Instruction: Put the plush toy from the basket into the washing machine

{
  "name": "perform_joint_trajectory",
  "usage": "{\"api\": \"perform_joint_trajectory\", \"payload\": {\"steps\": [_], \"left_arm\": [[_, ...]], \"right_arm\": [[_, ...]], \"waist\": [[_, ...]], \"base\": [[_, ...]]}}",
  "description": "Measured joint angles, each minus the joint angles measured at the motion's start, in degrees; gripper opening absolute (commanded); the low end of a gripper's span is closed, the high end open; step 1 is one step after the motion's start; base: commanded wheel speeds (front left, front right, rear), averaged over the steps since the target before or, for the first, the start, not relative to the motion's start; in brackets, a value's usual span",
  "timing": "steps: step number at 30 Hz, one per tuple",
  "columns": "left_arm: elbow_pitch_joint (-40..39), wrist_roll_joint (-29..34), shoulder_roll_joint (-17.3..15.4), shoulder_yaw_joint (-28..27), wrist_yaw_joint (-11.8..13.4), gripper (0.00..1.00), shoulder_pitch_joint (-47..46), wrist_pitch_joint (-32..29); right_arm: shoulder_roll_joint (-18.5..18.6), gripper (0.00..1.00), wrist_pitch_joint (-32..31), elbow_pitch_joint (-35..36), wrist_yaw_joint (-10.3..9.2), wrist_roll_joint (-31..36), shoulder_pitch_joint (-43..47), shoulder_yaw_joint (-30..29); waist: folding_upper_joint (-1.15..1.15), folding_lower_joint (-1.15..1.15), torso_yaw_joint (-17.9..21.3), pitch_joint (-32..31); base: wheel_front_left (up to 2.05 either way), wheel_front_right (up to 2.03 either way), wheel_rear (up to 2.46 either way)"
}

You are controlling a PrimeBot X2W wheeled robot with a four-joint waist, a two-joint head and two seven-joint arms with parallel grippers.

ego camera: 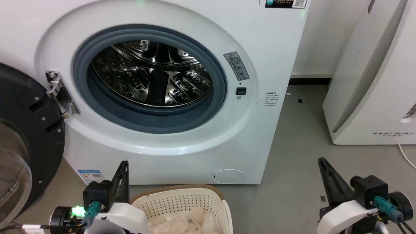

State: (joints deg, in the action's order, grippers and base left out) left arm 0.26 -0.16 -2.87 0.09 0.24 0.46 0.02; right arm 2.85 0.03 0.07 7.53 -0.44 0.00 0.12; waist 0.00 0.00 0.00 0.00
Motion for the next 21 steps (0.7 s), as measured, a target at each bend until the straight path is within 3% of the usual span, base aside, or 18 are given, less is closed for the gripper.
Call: {"api": "perform_joint_trajectory", "payload": {"steps": [12, 13, 21], "left_arm": [[0.0, 0.0, 0.0, 0.0, 0.0, 0.0, 0.0, 0.0], [0.0, 0.0, 0.0, 0.0, 0.0, 1.0, 0.0, 0.0], [0.1, 0.0, 0.0, 0.2, 0.1, 1.0, 0.0, 0.0]], "right_arm": [[0.0, 0.0, 0.0, 0.0, 0.0, 0.0, 0.0, 0.0], [0.0, 1.0, 0.0, 0.0, 0.0, 0.0, 0.0, 0.0], [0.0, 1.0, 0.1, 0.0, 0.01, -0.1, 0.0, 0.1]], "waist": [[0.0, 0.0, 0.0, 0.0], [0.0, 0.0, 0.0, 0.0], [0.0, 0.0, 0.0, 0.0]], "base": [[0.0, 0.0, 0.0], [0.0, 0.0, 0.0], [0.0, 0.0, 0.0]]}}
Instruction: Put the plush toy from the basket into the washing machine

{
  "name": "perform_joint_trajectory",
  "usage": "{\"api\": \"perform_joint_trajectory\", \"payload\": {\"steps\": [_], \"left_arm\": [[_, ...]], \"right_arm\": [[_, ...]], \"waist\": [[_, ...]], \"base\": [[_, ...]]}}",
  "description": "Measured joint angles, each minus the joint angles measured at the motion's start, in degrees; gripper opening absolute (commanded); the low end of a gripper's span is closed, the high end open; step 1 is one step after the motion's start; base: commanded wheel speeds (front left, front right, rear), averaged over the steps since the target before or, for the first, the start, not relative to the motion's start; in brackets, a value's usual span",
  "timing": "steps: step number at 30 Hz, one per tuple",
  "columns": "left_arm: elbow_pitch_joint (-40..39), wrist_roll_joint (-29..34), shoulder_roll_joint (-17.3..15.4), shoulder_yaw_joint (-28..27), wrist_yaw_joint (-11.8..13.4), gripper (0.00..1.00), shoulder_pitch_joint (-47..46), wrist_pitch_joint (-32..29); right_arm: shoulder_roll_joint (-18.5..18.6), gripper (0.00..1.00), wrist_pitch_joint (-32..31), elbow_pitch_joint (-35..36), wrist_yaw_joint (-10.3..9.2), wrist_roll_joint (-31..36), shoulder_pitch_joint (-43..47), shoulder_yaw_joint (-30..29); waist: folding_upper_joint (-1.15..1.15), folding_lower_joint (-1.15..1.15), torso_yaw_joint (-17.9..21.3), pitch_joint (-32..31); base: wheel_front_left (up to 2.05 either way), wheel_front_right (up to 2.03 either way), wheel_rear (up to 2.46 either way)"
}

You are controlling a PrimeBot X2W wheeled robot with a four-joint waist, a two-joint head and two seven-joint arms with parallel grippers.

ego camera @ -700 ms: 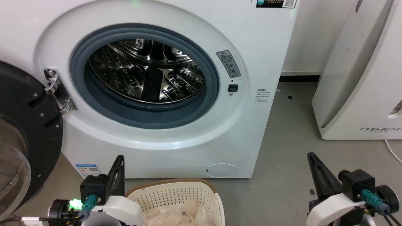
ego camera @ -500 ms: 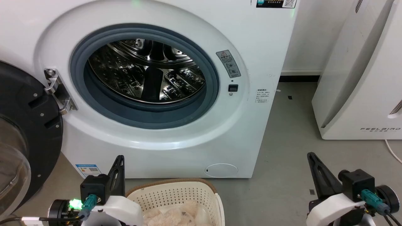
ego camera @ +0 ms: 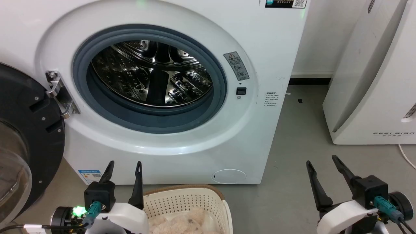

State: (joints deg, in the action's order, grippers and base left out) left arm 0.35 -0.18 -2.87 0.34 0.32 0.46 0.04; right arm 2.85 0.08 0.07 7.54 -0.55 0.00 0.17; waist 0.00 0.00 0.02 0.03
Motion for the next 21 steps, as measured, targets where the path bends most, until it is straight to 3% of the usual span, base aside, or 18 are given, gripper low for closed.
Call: {"api": "perform_joint_trajectory", "payload": {"steps": [21], "left_arm": [[4.2, -1.0, 0.0, 1.4, 0.0, 1.0, -0.2, 2.4]], "right_arm": [[0.0, 1.0, 2.3, -0.1, 0.0, -0.6, 0.0, -1.5]], "waist": [[0.0, 0.01, 0.3, 1.9]], "base": [[0.0, 0.0, 0.0]]}}
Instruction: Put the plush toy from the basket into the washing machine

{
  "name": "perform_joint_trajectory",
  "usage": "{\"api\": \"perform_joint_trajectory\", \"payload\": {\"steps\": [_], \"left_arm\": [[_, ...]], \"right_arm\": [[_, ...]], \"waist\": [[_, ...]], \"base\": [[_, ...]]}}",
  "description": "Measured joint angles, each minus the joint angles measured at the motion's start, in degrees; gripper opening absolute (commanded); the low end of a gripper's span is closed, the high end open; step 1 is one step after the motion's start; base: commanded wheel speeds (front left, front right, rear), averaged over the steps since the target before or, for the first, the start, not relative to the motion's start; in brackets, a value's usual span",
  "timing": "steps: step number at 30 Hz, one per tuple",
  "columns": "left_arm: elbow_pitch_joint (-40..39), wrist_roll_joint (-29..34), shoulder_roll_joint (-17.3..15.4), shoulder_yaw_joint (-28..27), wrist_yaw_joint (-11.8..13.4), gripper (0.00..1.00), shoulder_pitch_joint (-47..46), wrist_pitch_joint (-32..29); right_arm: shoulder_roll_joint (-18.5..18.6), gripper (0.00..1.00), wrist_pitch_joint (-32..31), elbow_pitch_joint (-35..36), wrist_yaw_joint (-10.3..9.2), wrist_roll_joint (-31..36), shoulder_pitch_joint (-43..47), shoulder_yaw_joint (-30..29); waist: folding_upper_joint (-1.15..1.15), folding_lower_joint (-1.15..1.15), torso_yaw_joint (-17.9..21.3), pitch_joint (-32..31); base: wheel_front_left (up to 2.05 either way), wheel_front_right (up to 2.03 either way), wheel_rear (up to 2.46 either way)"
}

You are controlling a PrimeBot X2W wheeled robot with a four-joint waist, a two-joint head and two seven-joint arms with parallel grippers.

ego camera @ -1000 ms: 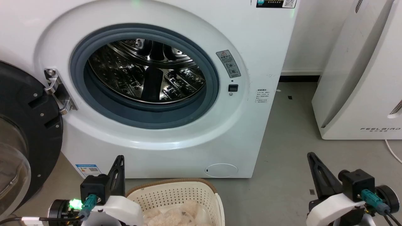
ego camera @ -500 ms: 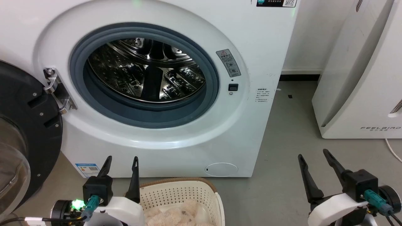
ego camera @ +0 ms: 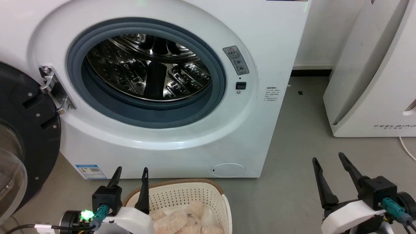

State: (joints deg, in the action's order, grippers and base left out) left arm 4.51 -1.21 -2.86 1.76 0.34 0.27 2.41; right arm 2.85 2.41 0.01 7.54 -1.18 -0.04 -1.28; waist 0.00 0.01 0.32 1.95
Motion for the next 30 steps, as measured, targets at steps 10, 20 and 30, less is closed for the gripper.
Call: {"api": "perform_joint_trajectory", "payload": {"steps": [10, 20, 30], "left_arm": [[4.2, -0.7, -0.1, 1.0, -0.5, 1.0, -2.1, 1.2], [10.9, -1.0, -1.1, 2.3, -1.5, 1.0, -6.0, 2.3], [19.7, -1.5, -2.1, 4.3, -2.8, 1.0, -10.2, 3.5]], "right_arm": [[0.0, 1.0, 1.2, 0.9, 0.0, -0.8, -0.6, 0.0], [0.0, 1.0, 2.3, 1.6, 0.0, -0.5, -1.5, -0.4], [0.0, 1.0, 3.5, 2.3, 0.0, -0.5, -2.6, -0.5]], "waist": [[0.0, 0.0, 0.2, 2.8], [0.0, 0.0, 0.6, 6.9], [0.0, 0.0, 1.3, 10.8]], "base": [[0.0, 0.0, 0.0], [0.0, 0.0, 0.0], [0.0, 0.0, 0.0]]}}
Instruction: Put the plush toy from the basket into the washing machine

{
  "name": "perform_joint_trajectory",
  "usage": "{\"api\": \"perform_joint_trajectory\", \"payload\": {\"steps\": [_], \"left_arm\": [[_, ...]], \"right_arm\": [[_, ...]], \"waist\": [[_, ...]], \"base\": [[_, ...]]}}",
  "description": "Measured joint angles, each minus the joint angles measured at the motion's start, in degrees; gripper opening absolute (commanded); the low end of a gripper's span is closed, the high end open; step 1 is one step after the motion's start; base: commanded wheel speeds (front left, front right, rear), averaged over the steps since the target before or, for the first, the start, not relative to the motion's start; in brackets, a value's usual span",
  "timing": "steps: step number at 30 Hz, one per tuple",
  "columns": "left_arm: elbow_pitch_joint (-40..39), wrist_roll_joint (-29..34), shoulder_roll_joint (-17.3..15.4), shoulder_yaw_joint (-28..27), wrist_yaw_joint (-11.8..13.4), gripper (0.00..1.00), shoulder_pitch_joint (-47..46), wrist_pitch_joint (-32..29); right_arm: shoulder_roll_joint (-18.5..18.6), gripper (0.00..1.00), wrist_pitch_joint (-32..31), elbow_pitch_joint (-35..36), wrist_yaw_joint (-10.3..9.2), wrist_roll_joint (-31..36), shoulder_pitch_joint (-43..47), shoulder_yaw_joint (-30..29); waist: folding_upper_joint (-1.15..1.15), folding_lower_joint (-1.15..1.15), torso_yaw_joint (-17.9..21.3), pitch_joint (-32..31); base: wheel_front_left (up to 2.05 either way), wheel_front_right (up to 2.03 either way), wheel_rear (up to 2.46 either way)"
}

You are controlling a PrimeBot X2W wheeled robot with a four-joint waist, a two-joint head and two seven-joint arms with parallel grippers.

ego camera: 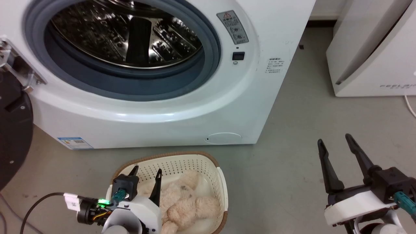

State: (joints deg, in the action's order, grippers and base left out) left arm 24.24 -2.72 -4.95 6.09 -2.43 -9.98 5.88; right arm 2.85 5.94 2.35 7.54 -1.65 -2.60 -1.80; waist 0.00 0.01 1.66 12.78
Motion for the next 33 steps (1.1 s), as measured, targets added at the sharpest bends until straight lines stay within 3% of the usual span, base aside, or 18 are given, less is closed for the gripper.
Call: {"api": "perform_joint_trajectory", "payload": {"steps": [13, 33], "left_arm": [[12.1, -1.0, -2.7, 2.9, -1.0, 1.0, -7.3, 0.2], [25.0, -4.2, -7.6, 14.7, -2.4, 1.0, -17.0, -4.2]], "right_arm": [[0.0, 1.0, 1.5, 1.3, 0.0, -0.6, -1.6, 0.1], [0.0, 1.0, 3.8, 2.9, 0.0, -1.9, -4.6, -1.8]], "waist": [[0.0, 0.0, 1.9, 6.2], [0.0, 0.0, 4.2, 17.1]], "base": [[0.0, 0.0, 0.0], [0.0, 0.0, 0.0]]}}
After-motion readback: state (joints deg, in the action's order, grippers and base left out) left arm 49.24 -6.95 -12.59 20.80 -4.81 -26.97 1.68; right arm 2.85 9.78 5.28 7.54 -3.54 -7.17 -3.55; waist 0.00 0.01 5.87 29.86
